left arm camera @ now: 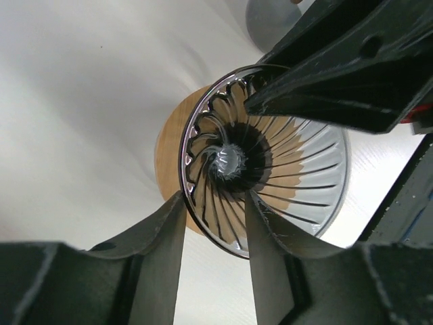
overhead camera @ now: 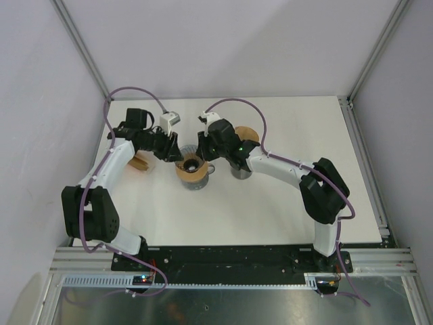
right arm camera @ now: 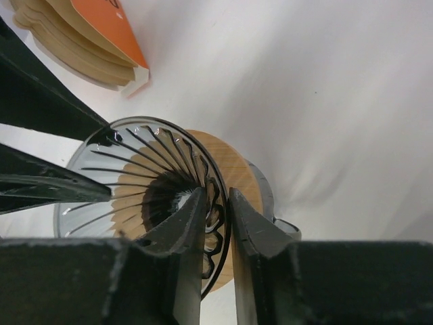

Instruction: Place the coffee filter in the dripper

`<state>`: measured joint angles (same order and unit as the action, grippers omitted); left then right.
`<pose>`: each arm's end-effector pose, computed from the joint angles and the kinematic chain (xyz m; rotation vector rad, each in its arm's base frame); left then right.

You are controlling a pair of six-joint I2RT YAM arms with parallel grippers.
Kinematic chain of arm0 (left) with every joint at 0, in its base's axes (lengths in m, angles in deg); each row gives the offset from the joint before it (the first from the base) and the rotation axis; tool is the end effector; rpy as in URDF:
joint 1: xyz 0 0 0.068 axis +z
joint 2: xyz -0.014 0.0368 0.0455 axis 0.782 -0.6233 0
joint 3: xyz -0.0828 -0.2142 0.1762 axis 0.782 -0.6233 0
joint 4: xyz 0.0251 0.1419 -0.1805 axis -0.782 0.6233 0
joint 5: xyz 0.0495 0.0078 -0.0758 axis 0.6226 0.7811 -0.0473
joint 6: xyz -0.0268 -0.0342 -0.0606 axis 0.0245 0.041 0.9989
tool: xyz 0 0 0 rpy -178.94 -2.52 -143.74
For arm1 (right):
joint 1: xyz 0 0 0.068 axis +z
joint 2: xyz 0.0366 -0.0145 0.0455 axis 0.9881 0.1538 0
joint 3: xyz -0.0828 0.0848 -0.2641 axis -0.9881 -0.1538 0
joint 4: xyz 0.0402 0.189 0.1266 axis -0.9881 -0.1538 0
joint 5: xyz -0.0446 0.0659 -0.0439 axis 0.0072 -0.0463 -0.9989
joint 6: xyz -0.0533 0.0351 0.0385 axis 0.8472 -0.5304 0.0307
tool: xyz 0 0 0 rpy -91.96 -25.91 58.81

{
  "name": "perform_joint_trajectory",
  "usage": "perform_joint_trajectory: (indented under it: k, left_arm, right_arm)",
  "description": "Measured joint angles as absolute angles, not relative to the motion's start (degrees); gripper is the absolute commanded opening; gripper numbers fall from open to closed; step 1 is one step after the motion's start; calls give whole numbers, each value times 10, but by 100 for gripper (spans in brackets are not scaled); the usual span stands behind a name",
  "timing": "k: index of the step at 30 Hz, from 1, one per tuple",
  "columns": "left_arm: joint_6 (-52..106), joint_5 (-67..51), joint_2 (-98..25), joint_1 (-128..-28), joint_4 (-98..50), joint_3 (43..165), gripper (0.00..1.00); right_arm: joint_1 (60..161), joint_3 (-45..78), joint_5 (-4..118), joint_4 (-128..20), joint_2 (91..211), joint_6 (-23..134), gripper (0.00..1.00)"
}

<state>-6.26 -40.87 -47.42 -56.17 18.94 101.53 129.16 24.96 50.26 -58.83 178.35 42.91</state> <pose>0.2826 -0.0646 0.2886 0.7911 2.2556 -0.7840 0.2972 0.3322 0.2807 -0.5539 2.0990 0.7184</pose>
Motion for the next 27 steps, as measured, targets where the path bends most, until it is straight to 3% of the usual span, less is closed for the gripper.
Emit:
perform_joint_trajectory:
  k: [16,27]
  left_arm:
    - [-63,-407,-465,-567,207,1055,52]
    - [-63,-399,-448,-550,210,1075,56]
  right_arm:
    - [1303,283,479,-678,1783,463,56]
    - [1309,340,473,-695,1783,484,64]
